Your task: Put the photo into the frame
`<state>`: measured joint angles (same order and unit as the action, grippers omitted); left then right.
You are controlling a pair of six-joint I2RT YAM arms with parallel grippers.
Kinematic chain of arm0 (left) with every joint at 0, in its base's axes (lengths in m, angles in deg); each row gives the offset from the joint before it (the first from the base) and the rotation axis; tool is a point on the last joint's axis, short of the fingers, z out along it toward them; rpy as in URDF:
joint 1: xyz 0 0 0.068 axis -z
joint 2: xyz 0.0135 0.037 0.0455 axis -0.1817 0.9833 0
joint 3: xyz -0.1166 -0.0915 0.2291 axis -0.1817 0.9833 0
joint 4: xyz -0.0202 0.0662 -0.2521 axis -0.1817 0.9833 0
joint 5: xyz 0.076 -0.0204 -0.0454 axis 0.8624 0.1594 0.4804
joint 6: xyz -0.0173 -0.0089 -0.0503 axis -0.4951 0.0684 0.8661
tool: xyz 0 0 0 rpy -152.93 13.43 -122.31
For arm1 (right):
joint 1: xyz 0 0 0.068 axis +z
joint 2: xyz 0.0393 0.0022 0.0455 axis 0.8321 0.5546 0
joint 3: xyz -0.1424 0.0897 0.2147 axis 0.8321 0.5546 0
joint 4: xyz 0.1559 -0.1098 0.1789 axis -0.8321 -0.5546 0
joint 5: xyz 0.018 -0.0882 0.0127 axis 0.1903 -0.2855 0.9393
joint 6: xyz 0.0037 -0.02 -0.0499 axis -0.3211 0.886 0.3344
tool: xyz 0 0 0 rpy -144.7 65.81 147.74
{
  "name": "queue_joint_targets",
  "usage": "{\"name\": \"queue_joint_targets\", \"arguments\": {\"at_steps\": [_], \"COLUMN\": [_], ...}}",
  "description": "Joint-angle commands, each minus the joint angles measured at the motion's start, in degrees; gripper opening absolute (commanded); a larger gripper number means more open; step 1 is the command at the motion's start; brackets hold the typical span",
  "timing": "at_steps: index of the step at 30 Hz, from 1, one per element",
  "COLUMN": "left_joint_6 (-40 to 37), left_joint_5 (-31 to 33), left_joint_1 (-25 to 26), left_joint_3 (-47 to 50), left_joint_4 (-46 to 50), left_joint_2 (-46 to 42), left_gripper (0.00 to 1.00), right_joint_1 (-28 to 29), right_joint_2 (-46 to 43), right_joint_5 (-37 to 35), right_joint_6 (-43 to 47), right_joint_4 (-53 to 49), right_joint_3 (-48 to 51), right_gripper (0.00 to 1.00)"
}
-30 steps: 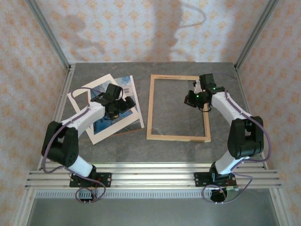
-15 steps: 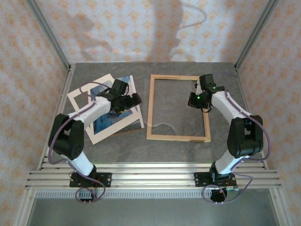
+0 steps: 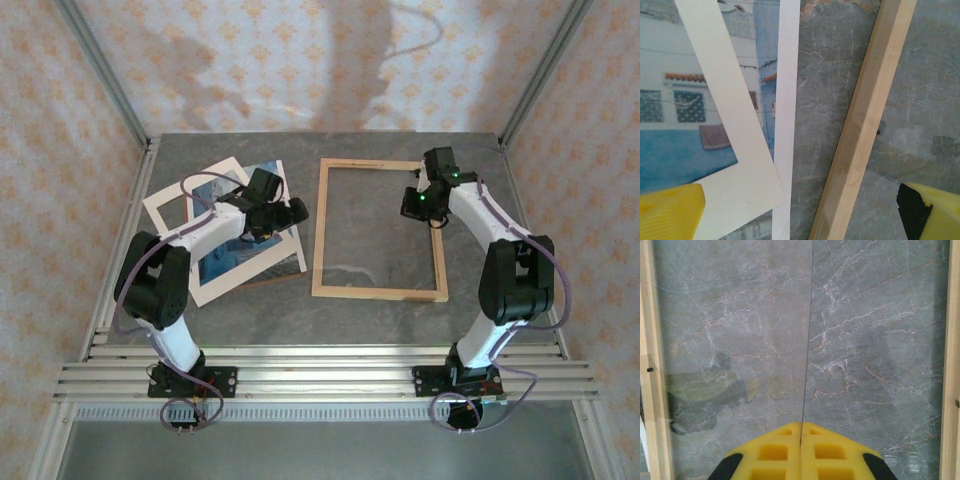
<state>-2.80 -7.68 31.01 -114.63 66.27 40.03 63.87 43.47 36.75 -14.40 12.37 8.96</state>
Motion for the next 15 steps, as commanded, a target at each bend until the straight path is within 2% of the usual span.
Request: {"name": "queue_joint_targets", "arguments": {"at_steps": [1, 4, 10, 15], "left_joint_6": [-0.10, 0.70, -1.17, -0.79], "left_joint_5": [2.10, 1.09, 2.40, 2.40], "left_joint_1": [0.21, 0.21, 0.29, 0.30], "left_joint_3": [-3.52, -4.90, -4.85, -3.43], "left_joint_4": [-0.73, -1.79, -3.04, -4.28], "left_joint_2": [2.21, 3.97, 4.83, 4.48], "left_gripper": [1.00, 1.00, 1.00, 1.00], "right_joint_1": [-0.34, -0.30, -0.33, -0.34], "right_joint_2": [1.28, 2.54, 1.97, 2.77], "right_joint_5": [-0.42, -0.24, -0.19, -2.80], "right_joint_6": [1.70, 3.13, 2.73, 3.41], "right_joint_4": [-4.46, -8.37, -6.92, -8.82], "right_joint_3": [-3.47, -6.41, -4.23, -5.17], "right_gripper": [0.00, 0.00, 0.00, 0.00]}}
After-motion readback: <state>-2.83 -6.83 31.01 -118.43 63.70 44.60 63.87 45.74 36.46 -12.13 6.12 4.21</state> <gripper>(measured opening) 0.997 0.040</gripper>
